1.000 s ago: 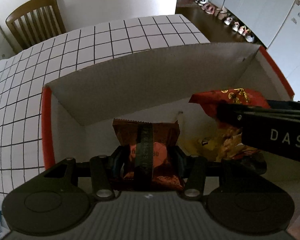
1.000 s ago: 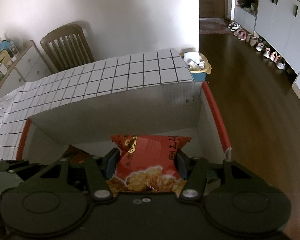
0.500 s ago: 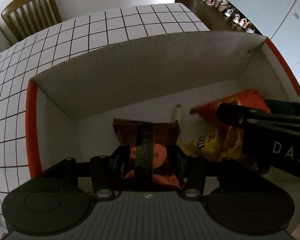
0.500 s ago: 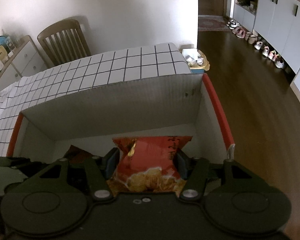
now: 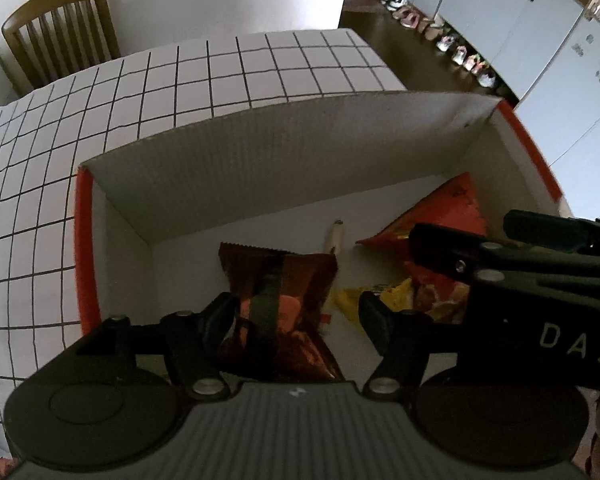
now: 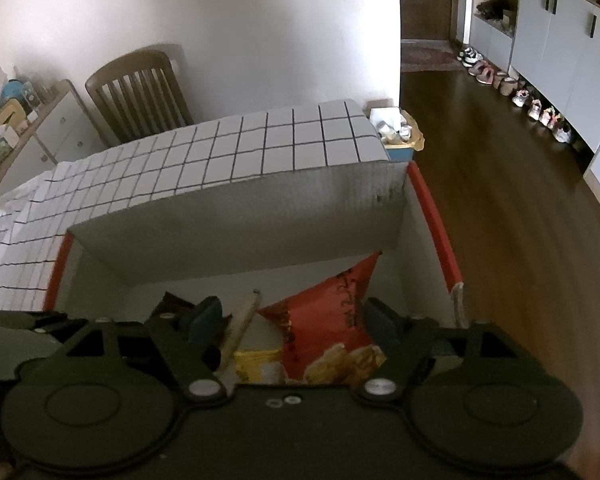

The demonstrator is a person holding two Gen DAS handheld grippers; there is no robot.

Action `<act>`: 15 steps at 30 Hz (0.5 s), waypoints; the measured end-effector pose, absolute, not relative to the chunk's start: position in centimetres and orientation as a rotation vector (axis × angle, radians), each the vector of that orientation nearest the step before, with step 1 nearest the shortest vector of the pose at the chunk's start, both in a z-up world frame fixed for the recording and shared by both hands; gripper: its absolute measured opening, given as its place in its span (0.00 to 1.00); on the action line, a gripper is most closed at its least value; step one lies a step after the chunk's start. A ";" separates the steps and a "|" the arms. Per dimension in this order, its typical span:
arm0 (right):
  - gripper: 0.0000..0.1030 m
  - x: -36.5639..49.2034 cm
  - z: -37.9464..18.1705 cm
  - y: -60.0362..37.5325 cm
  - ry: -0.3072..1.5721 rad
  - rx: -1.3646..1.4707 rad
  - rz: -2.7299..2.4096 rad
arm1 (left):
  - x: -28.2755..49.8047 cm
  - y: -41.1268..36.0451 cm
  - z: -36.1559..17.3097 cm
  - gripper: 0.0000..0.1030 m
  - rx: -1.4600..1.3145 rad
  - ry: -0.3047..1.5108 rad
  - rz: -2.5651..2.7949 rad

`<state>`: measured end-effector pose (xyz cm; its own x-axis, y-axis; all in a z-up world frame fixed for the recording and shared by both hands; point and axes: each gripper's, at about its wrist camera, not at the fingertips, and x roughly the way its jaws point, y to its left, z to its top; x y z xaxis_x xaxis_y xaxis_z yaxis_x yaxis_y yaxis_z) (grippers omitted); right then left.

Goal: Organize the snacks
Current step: 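Carry both snacks over the red box and open both tools to drop them, then withdraw both open tools from the box back toward the table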

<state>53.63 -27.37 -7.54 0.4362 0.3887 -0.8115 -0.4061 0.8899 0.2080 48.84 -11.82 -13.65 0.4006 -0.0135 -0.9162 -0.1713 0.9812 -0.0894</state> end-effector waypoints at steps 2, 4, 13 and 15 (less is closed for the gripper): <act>0.77 53.3 -7.0 -27.5 0.996 -0.013 0.501 | 48.3 -11.9 -13.0 0.66 -0.178 1.142 0.096; 0.78 53.0 -6.3 -27.7 0.986 -0.006 0.508 | 47.8 -11.9 -12.3 0.66 -0.180 1.128 0.091; 0.81 51.4 -3.8 -28.5 0.937 0.008 0.529 | 45.6 -12.2 -10.0 0.66 -0.178 1.065 0.059; 0.82 50.9 -3.3 -28.5 0.926 0.011 0.533 | 45.0 -12.1 -9.4 0.66 -0.180 1.054 0.052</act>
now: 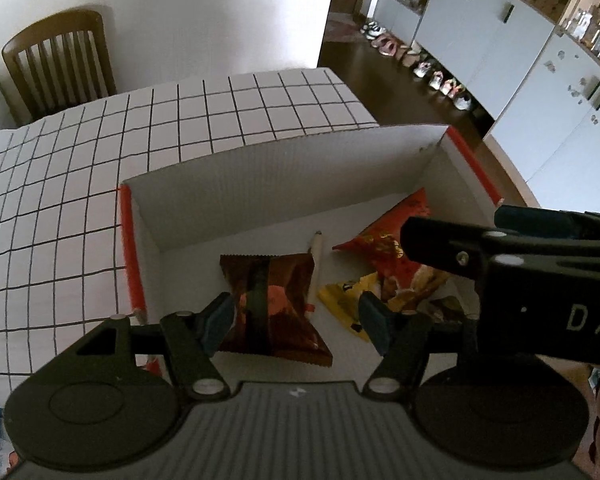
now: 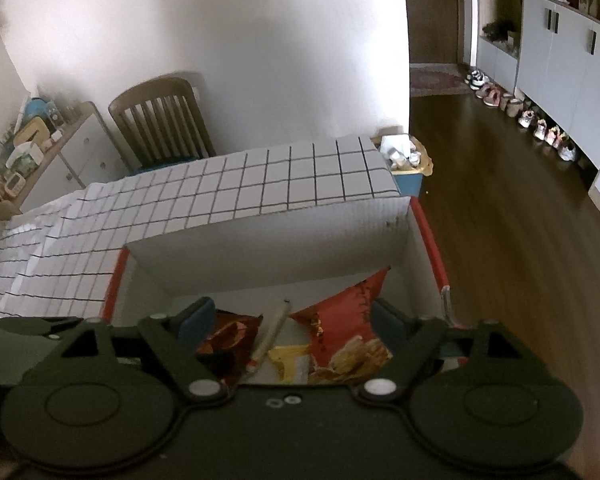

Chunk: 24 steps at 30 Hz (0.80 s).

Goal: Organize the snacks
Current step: 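Withdraw both open tools from the box back toward the table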

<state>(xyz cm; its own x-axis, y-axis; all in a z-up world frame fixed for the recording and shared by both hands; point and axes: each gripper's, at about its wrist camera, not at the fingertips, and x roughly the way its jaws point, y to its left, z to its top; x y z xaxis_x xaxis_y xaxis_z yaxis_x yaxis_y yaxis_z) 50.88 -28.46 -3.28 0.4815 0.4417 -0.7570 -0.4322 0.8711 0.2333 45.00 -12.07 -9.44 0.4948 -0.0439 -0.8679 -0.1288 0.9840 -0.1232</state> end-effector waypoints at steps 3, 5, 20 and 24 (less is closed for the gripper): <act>0.82 50.1 -2.5 -28.5 0.911 0.019 0.542 | 44.0 -11.9 -8.7 0.66 -0.182 1.037 0.042; 0.82 49.6 -2.1 -28.4 0.901 0.016 0.551 | 43.3 -11.7 -8.2 0.66 -0.184 1.023 0.035; 0.85 44.4 0.8 -26.6 0.823 -0.003 0.584 | 37.1 -8.9 -4.7 0.66 -0.176 0.941 -0.041; 0.87 42.7 1.5 -26.0 0.801 0.000 0.588 | 35.2 -7.7 -4.0 0.66 -0.178 0.929 -0.052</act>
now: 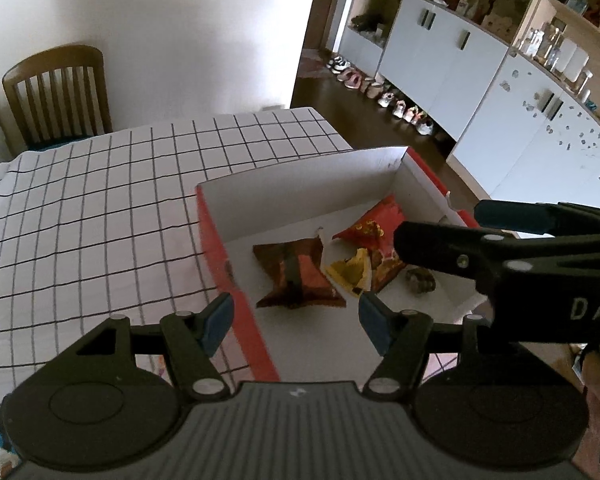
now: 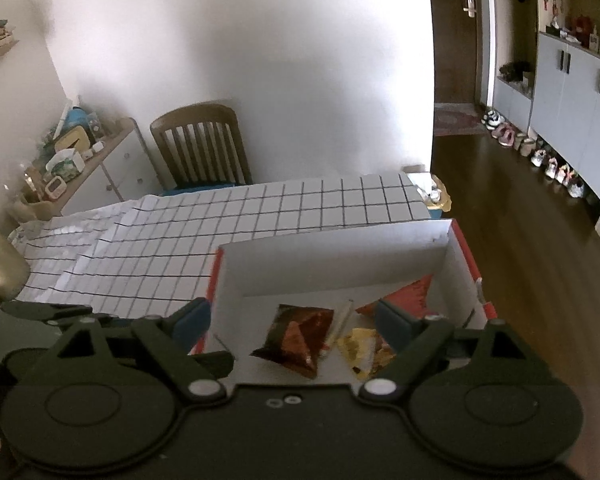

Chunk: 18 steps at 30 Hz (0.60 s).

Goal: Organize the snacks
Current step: 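Withdraw both open tools from the box back toward the table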

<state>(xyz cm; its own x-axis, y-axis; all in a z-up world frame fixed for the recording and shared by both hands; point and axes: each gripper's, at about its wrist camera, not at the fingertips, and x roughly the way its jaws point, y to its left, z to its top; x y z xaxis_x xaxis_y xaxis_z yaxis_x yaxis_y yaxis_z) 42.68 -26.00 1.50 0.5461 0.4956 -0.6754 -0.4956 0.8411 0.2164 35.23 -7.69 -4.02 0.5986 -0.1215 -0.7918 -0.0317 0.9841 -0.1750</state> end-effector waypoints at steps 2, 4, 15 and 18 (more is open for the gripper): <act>0.89 41.8 1.9 -25.7 0.787 0.003 0.594 | 34.3 -7.0 -3.7 0.69 -0.179 0.921 -0.058; 0.89 40.8 2.3 -25.3 0.777 0.009 0.603 | 33.4 -6.3 -3.4 0.73 -0.176 0.908 -0.052; 0.98 36.0 3.3 -23.1 0.734 0.040 0.624 | 28.9 -2.5 -2.4 0.78 -0.171 0.874 -0.050; 0.99 34.8 3.3 -22.7 0.713 0.029 0.624 | 27.7 -1.2 -2.2 0.81 -0.178 0.863 -0.041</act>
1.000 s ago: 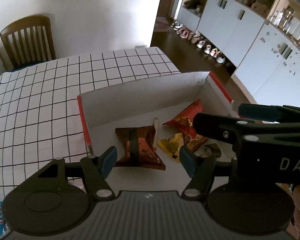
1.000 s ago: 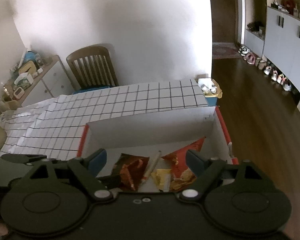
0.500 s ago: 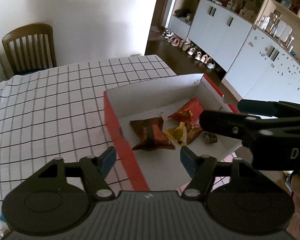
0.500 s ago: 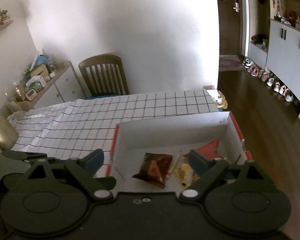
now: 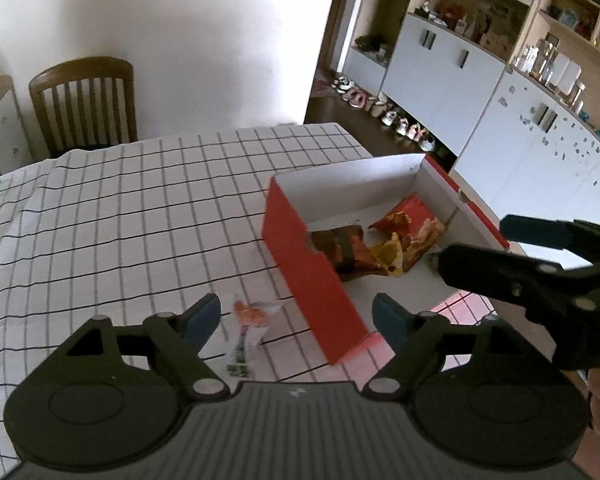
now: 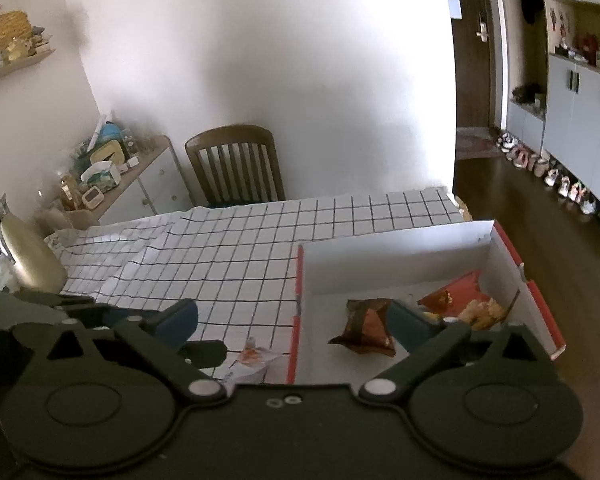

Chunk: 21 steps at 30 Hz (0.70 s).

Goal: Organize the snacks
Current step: 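Withdraw both open tools from the box back toward the table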

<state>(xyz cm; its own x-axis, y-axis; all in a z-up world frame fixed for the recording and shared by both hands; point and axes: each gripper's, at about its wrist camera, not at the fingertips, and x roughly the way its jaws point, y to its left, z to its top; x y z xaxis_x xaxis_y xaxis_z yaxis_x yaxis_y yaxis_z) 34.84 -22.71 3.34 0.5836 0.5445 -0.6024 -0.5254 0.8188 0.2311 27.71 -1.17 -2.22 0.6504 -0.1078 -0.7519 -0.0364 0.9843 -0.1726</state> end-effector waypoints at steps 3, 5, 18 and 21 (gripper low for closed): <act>0.99 33.8 3.3 -22.0 0.701 0.025 0.629 | 26.6 0.5 -2.2 0.81 -0.196 0.858 -0.041; 0.99 33.2 3.3 -21.6 0.695 0.027 0.628 | 25.9 1.5 -2.2 0.81 -0.210 0.853 -0.039; 0.99 30.3 1.2 -18.8 0.722 0.021 0.621 | 22.6 9.2 -3.6 0.99 -0.296 0.847 0.074; 0.99 29.6 0.3 -17.8 0.741 0.017 0.628 | 21.8 10.9 -4.4 0.99 -0.315 0.847 0.113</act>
